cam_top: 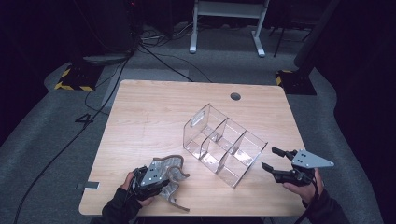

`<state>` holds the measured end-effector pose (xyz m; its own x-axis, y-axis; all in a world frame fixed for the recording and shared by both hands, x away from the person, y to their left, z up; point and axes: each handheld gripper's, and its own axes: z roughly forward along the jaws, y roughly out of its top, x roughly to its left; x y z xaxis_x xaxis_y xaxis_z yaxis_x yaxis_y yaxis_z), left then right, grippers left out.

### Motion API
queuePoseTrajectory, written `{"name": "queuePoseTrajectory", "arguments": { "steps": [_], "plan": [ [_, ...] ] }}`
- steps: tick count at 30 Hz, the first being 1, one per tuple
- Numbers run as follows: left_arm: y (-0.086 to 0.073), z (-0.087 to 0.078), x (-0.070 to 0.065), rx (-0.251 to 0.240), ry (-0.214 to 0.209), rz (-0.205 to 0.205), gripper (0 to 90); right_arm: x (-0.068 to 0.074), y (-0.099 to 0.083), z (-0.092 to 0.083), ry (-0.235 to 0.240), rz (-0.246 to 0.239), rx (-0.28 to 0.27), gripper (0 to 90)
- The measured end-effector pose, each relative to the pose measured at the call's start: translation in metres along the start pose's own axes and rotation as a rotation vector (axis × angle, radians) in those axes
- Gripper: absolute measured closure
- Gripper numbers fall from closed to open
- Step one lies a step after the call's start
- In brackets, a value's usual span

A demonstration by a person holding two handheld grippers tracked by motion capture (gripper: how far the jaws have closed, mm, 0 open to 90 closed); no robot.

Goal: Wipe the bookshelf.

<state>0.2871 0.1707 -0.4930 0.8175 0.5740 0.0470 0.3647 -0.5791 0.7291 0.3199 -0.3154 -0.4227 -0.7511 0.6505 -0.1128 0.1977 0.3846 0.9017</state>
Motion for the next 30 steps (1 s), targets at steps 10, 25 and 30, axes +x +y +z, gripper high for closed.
{"name": "queuePoseTrajectory", "arguments": {
  "steps": [10,25,30],
  "plan": [
    [-0.001,0.000,-0.002,-0.001,-0.028,-0.003,74.3,-0.018,0.011,0.024,0.072,-0.059,0.034,28.9],
    [0.010,0.007,-0.018,-0.020,-0.138,0.045,72.9,0.008,0.020,0.034,0.116,-0.170,0.030,40.6],
    [0.018,0.015,-0.032,-0.009,-0.161,0.102,69.9,0.017,0.025,0.041,0.149,-0.199,0.033,40.4]
  ]
}}
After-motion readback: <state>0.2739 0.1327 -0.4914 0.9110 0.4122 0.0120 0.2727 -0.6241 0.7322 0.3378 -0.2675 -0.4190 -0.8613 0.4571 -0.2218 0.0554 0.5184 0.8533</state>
